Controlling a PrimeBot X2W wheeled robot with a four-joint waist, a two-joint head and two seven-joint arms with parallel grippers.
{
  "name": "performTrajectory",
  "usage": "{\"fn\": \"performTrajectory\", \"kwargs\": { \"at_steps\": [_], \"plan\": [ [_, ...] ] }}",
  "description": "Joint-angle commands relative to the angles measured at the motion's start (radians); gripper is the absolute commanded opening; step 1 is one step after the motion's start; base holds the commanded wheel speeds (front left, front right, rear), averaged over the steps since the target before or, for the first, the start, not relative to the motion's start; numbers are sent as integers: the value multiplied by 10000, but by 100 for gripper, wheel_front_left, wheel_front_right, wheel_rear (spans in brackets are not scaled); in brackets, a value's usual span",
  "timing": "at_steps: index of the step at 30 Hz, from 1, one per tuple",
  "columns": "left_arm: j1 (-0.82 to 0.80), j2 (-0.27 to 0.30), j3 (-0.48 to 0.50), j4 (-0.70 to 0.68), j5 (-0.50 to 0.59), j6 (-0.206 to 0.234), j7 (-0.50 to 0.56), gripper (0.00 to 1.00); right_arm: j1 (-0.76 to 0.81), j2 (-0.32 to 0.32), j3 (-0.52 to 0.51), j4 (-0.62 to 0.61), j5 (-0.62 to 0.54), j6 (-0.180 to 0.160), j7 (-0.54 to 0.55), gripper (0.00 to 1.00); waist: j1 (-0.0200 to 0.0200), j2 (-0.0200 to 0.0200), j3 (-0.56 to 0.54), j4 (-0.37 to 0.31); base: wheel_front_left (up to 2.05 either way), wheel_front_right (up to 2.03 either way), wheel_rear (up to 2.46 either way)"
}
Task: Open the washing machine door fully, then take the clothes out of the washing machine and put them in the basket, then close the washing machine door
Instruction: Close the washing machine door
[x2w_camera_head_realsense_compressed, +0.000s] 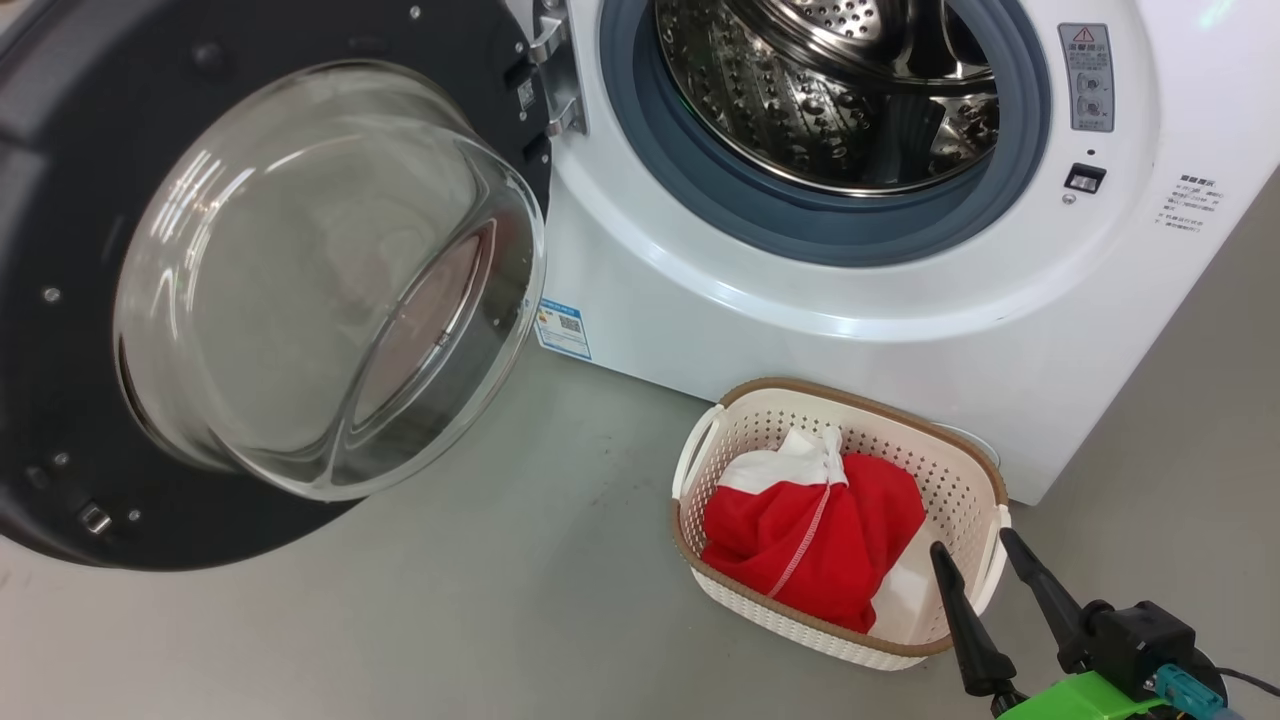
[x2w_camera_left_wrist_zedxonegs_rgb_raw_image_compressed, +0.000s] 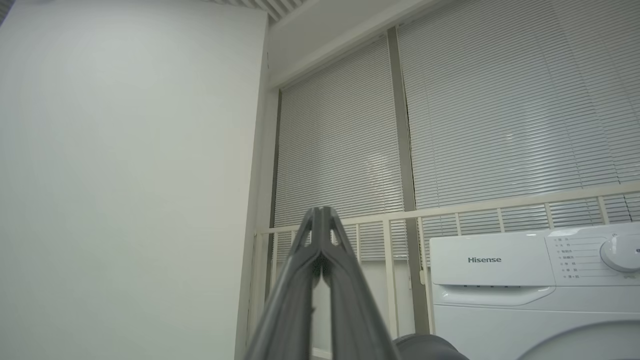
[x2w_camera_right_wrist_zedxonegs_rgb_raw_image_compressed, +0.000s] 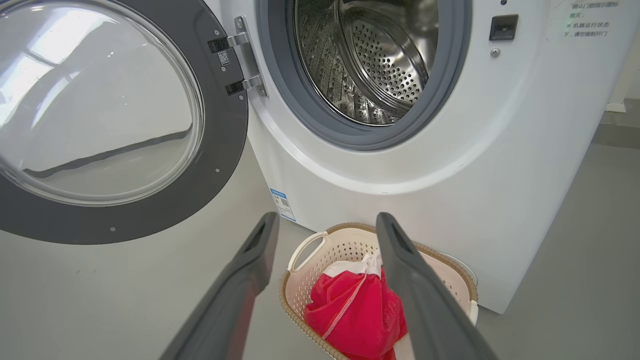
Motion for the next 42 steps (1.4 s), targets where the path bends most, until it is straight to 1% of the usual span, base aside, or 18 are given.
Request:
{"fn": "performTrajectory", "kwargs": {
  "at_steps": [1, 3, 5, 7, 8, 10, 11, 13, 15, 17, 18, 21, 22, 24, 30, 37, 42],
  "plan": [
    [-830, 927, 419, 485, -719, -60, -5, 0, -46, 5, 122, -293, -114, 46, -63, 100, 0, -1, 49, -7, 0, 0, 0],
    [-1352, 1446, 384, 1390, -1273, -62, -5, 0, -6, 25, 26, -339, -139, 46, -63, 100, 0, -1, 92, -5, 0, 0, 0],
    [-1879, 1882, 392, 2599, -2095, -62, -1, 0, -12, 38, -2, -375, -172, 46, -63, 100, 0, -1, 179, -50, 0, 0, 0],
    [-2401, 2292, 350, 3982, -3063, -63, 405, 0, -48, 48, -48, -385, -193, 46, -63, 100, 0, -1, 250, -85, 0, 0, 0],
    [-2696, 2457, 375, 4663, -3615, -63, 770, 0, -63, 52, -64, -390, -202, 46, -63, 100, 0, -1, 270, -95, 0, 0, 0],
    [-3189, 2771, 336, 6068, -4647, -63, 2025, 0, -78, 61, -89, -401, -218, 46, -63, 100, 0, -1, 311, -114, 0, 0, 0],
    [-3388, 2989, 283, 6571, -4962, -63, 2454, 0, -92, 64, -104, -410, -228, 46, -63, 100, 0, -1, 355, -120, 0, 0, 0],
    [-3646, 3396, 113, 7496, -5238, -64, 3050, 0, -119, 65, -128, -416, -243, 46, -63, 100, 0, -1, 413, -130, 0, 0, 0],
    [-3945, 3593, 74, 8333, -5753, -64, 3748, 0, -157, 53, -133, -420, -259, 46, -63, 100, 0, -1, 474, -146, 0, 0, 0],
    [-4089, 3789, -182, 8996, -6065, -64, 4592, 0, -179, 43, -123, -420, -264, 46, -63, 100, 0, -1, 490, -180, 0, 0, 0],
    [-4089, 3789, -182, 8996, -6065, -64, 4592, 0, -179, 43, -123, -420, -264, 46, -63, 100, 0, -1, 490, -180, 0, 0, 0],
    [-4156, 3956, -653, 9791, -6494, -64, 6194, 0, -186, 15, -133, -435, -280, 46, -63, 100, 0, -1, 511, -217, 0, 0, 0],
    [-4172, 3948, -803, 9902, -6690, -64, 6749, 0, -179, 4, -149, -446, -285, 46, -63, 100, 0, -1, 512, -221, 0, 0, 0],
    [-4177, 3988, -952, 10028, -7053, -64, 7506, 0, -164, -21, -175, -473, -300, 46, -63, 100, 0, -1, 509, -232, 0, 0, 0],
    [-3871, 3971, -1447, 9913, -7768, -65, 9098, 0, -119, -19, -365, -602, -364, 46, -63, 100, 0, -1, 398, -317, 0, 0, 0],
    [-3051, 3924, -1929, 8923, -8520, -65, 10392, 0, -36, 33, -411, -635, -354, 46, -63, 100, 0, -1, 205, -441, 0, 0, 0],
    [-2364, 3899, -2269, 7715, -9164, -65, 11363, 0, 68, 95, -503, -660, -316, 46, -63, 100, 0, -1, 35, -481, 0, 0, 0]
  ]
}}
